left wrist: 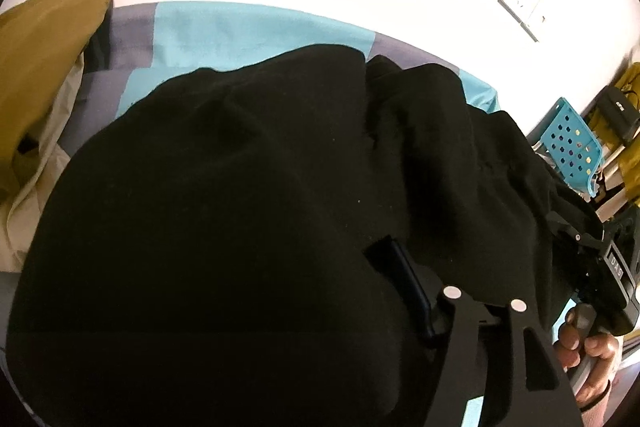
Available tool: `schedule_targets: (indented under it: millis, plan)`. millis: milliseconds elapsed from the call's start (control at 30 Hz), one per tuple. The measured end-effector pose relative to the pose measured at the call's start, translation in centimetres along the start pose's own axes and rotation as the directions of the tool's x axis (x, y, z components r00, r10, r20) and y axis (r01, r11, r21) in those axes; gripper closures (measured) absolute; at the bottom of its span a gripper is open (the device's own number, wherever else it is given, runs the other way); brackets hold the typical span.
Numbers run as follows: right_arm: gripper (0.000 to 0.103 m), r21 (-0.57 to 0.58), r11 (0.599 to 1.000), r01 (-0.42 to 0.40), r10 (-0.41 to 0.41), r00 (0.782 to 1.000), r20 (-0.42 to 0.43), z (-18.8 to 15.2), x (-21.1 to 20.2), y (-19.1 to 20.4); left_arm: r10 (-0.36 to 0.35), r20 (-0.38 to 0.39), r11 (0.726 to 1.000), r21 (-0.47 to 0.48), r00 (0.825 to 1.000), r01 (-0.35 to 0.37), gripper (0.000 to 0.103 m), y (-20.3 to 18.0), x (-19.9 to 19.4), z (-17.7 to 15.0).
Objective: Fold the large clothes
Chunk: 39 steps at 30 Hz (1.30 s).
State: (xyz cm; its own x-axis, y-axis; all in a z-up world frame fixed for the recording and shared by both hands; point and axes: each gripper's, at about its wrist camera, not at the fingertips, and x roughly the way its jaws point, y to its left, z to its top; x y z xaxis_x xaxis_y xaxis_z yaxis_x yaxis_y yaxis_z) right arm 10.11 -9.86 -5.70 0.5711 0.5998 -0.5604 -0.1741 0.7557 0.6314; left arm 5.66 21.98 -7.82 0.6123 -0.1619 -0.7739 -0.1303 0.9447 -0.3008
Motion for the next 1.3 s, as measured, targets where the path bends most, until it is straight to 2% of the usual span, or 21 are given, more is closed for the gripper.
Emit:
schedule_targets:
  millis: [67,133,200,300,367,400,500,600,667,733,767,833,933,1000,1067,1100,1167,1233,1300]
  plan:
    - [0.023,-0.037,0.999,0.035,-0.035,0.999,0.006,-0.1,0.5,0.7,0.003,-0.005,1.000,-0.006,1.000,-0.003,0.037,0.0,-0.1,0.1]
    - [0.037,-0.046,0.997,0.055,-0.055,0.998,0.006,-0.1,0.7,0.8,0.003,-0.005,1.000,0.003,1.000,-0.003,0.042,0.0,-0.1,0.2]
    - [0.049,-0.037,0.998,0.042,-0.042,0.999,-0.003,0.0,0.8,0.4,-0.002,0.000,1.000,0.008,1.000,0.002,0.049,-0.2,-0.2,0.2]
    - [0.061,-0.033,0.999,0.018,-0.018,1.000,-0.012,-0.2,0.7,0.0,-0.003,0.000,1.000,0.014,1.000,0.003,0.055,-0.4,-0.5,0.2]
    - [0.061,-0.028,1.000,0.006,-0.006,1.000,-0.021,-0.2,0.8,-0.2,-0.004,-0.004,1.000,0.024,1.000,0.004,0.055,-0.5,-0.4,0.2]
    - [0.057,-0.020,1.000,0.001,-0.002,1.000,-0.023,-0.1,0.8,-0.3,-0.006,-0.006,1.000,0.024,1.000,0.006,0.055,-0.5,-0.3,0.3]
    - [0.051,0.002,1.000,-0.015,0.015,1.000,-0.026,0.1,1.1,-0.4,-0.040,-0.026,0.999,-0.025,0.999,0.039,0.043,0.7,0.0,0.4]
    - [0.045,-0.005,1.000,-0.011,0.010,1.000,-0.030,0.2,1.3,-0.1,-0.043,-0.023,0.999,-0.015,0.999,0.043,0.042,0.6,0.1,0.4]
    - [0.048,-0.016,1.000,0.003,-0.003,0.999,-0.032,0.3,1.4,0.1,-0.038,-0.023,0.999,-0.009,0.999,0.038,0.049,0.5,0.0,0.5]
    - [0.063,-0.036,0.999,0.004,-0.005,0.999,-0.032,0.2,1.2,0.2,-0.035,-0.018,0.999,-0.004,0.999,0.035,0.060,0.4,-0.2,0.6]
    - [0.066,-0.030,0.999,-0.016,0.015,0.999,-0.033,0.2,1.0,0.2,-0.031,-0.016,1.000,-0.001,0.999,0.031,0.063,0.3,-0.5,0.6]
    - [0.073,-0.030,0.999,-0.045,0.043,0.998,-0.035,0.2,0.3,0.5,-0.033,-0.007,0.999,-0.007,0.999,0.033,0.075,0.4,-1.1,0.7]
    - [0.076,-0.034,0.993,-0.117,0.116,0.993,-0.027,0.1,-1.9,1.5,-0.072,0.014,0.997,-0.021,0.997,0.072,0.081,0.8,-2.9,0.8]
    - [0.076,-0.045,0.988,-0.146,0.145,0.989,-0.023,-0.3,-3.1,2.0,-0.116,0.027,0.993,-0.013,0.993,0.116,0.081,1.1,-4.7,0.5]
    - [0.074,-0.055,0.987,-0.150,0.147,0.988,-0.049,-0.9,-3.6,1.9,-0.144,0.030,0.990,0.006,0.989,0.144,0.076,1.5,-5.7,-0.1]
    - [0.069,-0.051,0.990,-0.132,0.128,0.990,-0.067,-1.2,-3.4,1.6,-0.140,0.012,0.990,0.009,0.990,0.140,0.070,1.9,-5.5,-0.4]
    - [0.063,-0.034,0.995,-0.091,0.087,0.990,-0.111,-2.0,-2.4,0.6,-0.131,-0.027,0.991,0.013,0.991,0.132,0.066,2.6,-4.1,-0.9]
    - [0.050,0.003,0.997,-0.072,0.072,0.989,-0.133,-2.5,-1.5,-0.3,-0.114,-0.087,0.993,-0.035,0.990,0.112,0.053,3.7,-2.1,-1.1]
    - [0.050,-0.002,0.998,-0.068,0.068,0.991,-0.117,-2.7,-1.3,-0.4,-0.165,-0.051,0.986,-0.039,0.985,0.163,0.044,4.2,-1.8,-1.2]
